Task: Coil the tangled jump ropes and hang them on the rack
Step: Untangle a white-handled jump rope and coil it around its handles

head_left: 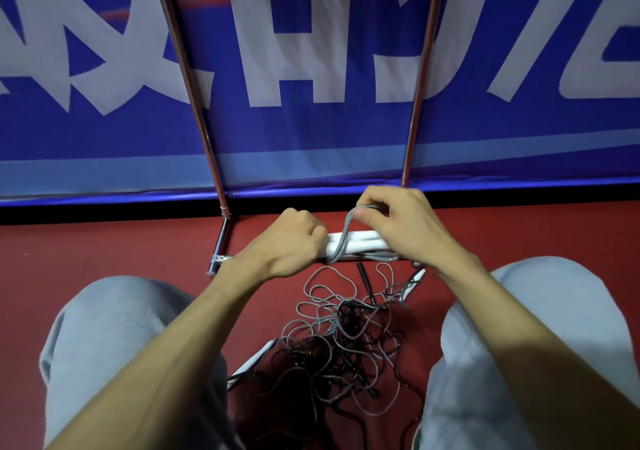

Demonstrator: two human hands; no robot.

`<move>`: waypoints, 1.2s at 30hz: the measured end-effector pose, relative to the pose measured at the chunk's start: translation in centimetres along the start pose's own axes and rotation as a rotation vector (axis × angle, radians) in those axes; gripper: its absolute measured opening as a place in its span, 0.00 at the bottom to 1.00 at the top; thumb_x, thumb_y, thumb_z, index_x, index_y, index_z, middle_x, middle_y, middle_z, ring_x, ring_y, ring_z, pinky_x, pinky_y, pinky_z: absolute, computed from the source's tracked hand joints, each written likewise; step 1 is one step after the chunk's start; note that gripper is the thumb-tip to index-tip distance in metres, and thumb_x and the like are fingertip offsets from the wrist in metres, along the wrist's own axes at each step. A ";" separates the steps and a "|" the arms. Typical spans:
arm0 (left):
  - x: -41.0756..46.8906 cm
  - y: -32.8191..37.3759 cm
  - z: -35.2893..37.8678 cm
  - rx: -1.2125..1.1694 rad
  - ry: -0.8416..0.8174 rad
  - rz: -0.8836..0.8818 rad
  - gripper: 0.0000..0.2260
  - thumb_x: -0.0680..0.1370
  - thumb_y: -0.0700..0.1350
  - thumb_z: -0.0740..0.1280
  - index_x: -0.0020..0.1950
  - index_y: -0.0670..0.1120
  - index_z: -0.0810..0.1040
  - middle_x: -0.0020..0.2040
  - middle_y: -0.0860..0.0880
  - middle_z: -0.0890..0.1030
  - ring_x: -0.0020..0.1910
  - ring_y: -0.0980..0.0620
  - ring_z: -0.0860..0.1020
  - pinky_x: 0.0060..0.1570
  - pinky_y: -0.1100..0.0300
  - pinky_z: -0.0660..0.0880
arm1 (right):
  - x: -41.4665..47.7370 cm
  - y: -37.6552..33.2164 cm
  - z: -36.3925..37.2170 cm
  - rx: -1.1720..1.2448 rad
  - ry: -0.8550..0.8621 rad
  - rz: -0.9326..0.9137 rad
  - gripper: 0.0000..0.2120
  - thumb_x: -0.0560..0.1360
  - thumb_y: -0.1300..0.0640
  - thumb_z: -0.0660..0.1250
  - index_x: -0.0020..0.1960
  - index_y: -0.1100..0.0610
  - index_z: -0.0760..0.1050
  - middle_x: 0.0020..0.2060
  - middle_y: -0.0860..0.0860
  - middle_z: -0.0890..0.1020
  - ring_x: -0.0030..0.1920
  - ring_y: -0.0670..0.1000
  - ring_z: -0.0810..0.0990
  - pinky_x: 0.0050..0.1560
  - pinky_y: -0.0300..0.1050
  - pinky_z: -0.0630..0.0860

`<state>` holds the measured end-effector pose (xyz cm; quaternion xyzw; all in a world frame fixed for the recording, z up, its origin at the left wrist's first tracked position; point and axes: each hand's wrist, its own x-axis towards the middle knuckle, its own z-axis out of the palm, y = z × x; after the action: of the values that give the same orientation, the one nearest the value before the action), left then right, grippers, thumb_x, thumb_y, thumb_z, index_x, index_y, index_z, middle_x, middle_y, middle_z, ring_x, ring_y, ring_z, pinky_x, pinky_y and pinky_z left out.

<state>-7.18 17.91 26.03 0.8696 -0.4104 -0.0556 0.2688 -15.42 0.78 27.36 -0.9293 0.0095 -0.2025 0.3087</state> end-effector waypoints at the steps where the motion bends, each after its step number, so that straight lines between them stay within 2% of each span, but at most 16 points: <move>1: -0.2 0.1 0.0 -0.017 0.002 0.025 0.12 0.70 0.47 0.51 0.26 0.45 0.62 0.25 0.47 0.64 0.27 0.51 0.63 0.33 0.55 0.60 | 0.0 0.0 0.3 0.060 -0.075 0.052 0.06 0.74 0.54 0.69 0.38 0.51 0.77 0.30 0.48 0.78 0.34 0.48 0.74 0.40 0.44 0.69; 2: -0.4 0.1 0.0 -0.037 0.006 0.032 0.12 0.70 0.47 0.51 0.27 0.46 0.63 0.25 0.47 0.65 0.26 0.51 0.64 0.33 0.56 0.60 | 0.1 0.0 0.6 0.129 -0.139 0.108 0.08 0.74 0.54 0.69 0.37 0.51 0.76 0.29 0.52 0.77 0.32 0.50 0.74 0.38 0.44 0.68; 4: -0.7 0.0 0.3 -0.057 0.020 0.049 0.11 0.69 0.46 0.52 0.28 0.46 0.67 0.25 0.49 0.68 0.27 0.52 0.66 0.33 0.57 0.60 | 0.1 0.1 1.1 0.259 -0.202 0.208 0.09 0.71 0.49 0.68 0.37 0.53 0.76 0.30 0.63 0.75 0.33 0.64 0.76 0.36 0.48 0.67; 6: -1.0 0.2 0.6 -0.087 0.058 0.030 0.10 0.69 0.48 0.53 0.36 0.48 0.73 0.27 0.51 0.74 0.29 0.55 0.71 0.33 0.57 0.64 | 0.2 0.4 1.3 0.341 -0.199 0.275 0.08 0.69 0.48 0.68 0.38 0.53 0.77 0.30 0.62 0.76 0.38 0.71 0.76 0.34 0.51 0.69; 7: -1.0 0.3 0.7 -0.092 0.097 0.009 0.11 0.70 0.49 0.53 0.41 0.50 0.74 0.28 0.52 0.76 0.30 0.54 0.73 0.34 0.57 0.67 | 0.3 0.4 1.3 0.377 -0.188 0.302 0.07 0.70 0.50 0.69 0.37 0.53 0.78 0.31 0.60 0.76 0.36 0.71 0.77 0.33 0.50 0.71; 9: -1.1 0.7 0.9 -0.093 0.200 -0.031 0.13 0.73 0.54 0.53 0.48 0.53 0.75 0.30 0.53 0.77 0.33 0.52 0.75 0.37 0.55 0.71 | 0.3 0.6 1.0 0.437 -0.154 0.350 0.07 0.72 0.53 0.70 0.36 0.53 0.79 0.32 0.58 0.78 0.33 0.64 0.79 0.32 0.51 0.76; 11: -0.9 0.8 0.9 -0.115 0.253 -0.005 0.15 0.75 0.61 0.54 0.50 0.55 0.74 0.33 0.55 0.78 0.36 0.54 0.75 0.39 0.55 0.72 | 0.5 0.8 0.5 0.465 -0.107 0.379 0.07 0.72 0.53 0.70 0.37 0.55 0.81 0.33 0.57 0.79 0.34 0.58 0.77 0.39 0.60 0.78; 13: -1.0 0.9 0.7 -0.174 0.147 0.057 0.17 0.75 0.66 0.59 0.53 0.56 0.74 0.37 0.58 0.78 0.38 0.60 0.76 0.41 0.60 0.71 | 0.7 1.2 0.1 0.468 -0.089 0.390 0.07 0.73 0.56 0.71 0.37 0.57 0.81 0.30 0.51 0.81 0.33 0.51 0.77 0.42 0.59 0.77; 15: -1.3 0.9 0.6 -0.170 0.029 0.137 0.20 0.73 0.63 0.68 0.60 0.55 0.73 0.39 0.59 0.77 0.39 0.62 0.75 0.39 0.64 0.70 | 0.6 1.2 -0.6 0.473 -0.112 0.401 0.08 0.74 0.59 0.70 0.36 0.57 0.80 0.25 0.46 0.79 0.28 0.44 0.77 0.33 0.43 0.76; 17: -1.6 0.9 0.6 -0.112 0.002 0.215 0.19 0.72 0.55 0.73 0.60 0.53 0.72 0.39 0.57 0.77 0.37 0.58 0.75 0.38 0.60 0.72 | 0.2 0.9 -1.1 0.550 -0.168 0.453 0.09 0.74 0.60 0.70 0.35 0.59 0.78 0.22 0.48 0.77 0.22 0.44 0.75 0.24 0.35 0.70; 20: -1.8 1.0 0.4 -0.234 -0.029 0.232 0.17 0.73 0.47 0.70 0.59 0.52 0.70 0.36 0.52 0.77 0.32 0.52 0.72 0.34 0.56 0.69 | 0.1 0.8 -1.8 0.655 -0.249 0.512 0.10 0.74 0.60 0.70 0.34 0.61 0.78 0.24 0.52 0.77 0.23 0.46 0.73 0.24 0.35 0.69; 23: -1.9 0.9 -0.5 -0.449 -0.140 0.180 0.20 0.75 0.47 0.68 0.64 0.52 0.66 0.39 0.45 0.77 0.33 0.47 0.70 0.34 0.54 0.68 | 0.3 1.2 -2.5 0.770 -0.320 0.587 0.11 0.72 0.58 0.70 0.32 0.59 0.79 0.25 0.53 0.74 0.23 0.46 0.70 0.25 0.37 0.65; 26: -1.8 1.3 -1.2 -0.734 -0.145 0.058 0.16 0.80 0.38 0.63 0.65 0.51 0.65 0.42 0.42 0.79 0.32 0.50 0.70 0.30 0.59 0.67 | 0.4 1.1 -2.8 0.924 -0.278 0.653 0.16 0.78 0.65 0.58 0.33 0.60 0.76 0.23 0.53 0.70 0.16 0.42 0.60 0.17 0.32 0.53; 29: -1.0 1.7 -1.4 -0.980 -0.014 -0.007 0.13 0.82 0.38 0.58 0.65 0.50 0.67 0.39 0.39 0.77 0.28 0.51 0.64 0.28 0.61 0.62 | 0.2 0.3 -2.3 0.837 -0.333 0.541 0.12 0.80 0.59 0.60 0.44 0.63 0.77 0.27 0.53 0.76 0.17 0.41 0.62 0.15 0.31 0.52; 33: -0.2 1.0 -1.4 -1.014 0.192 -0.141 0.04 0.82 0.40 0.58 0.56 0.43 0.71 0.36 0.40 0.78 0.25 0.51 0.64 0.26 0.63 0.60 | -0.4 -0.4 -1.7 0.634 -0.458 0.411 0.15 0.80 0.52 0.60 0.49 0.62 0.80 0.22 0.49 0.68 0.17 0.43 0.62 0.18 0.34 0.55; 36: 0.2 0.4 -1.2 -0.963 0.266 -0.235 0.04 0.82 0.42 0.59 0.49 0.42 0.67 0.35 0.40 0.78 0.26 0.51 0.65 0.25 0.62 0.61 | -1.0 -1.2 -1.2 0.345 -0.544 0.307 0.12 0.80 0.52 0.62 0.47 0.60 0.79 0.21 0.51 0.73 0.20 0.47 0.71 0.24 0.38 0.69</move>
<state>-6.93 18.04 27.25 0.6868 -0.2001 -0.1568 0.6809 -16.90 1.16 28.59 -0.8711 0.0323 0.1026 0.4792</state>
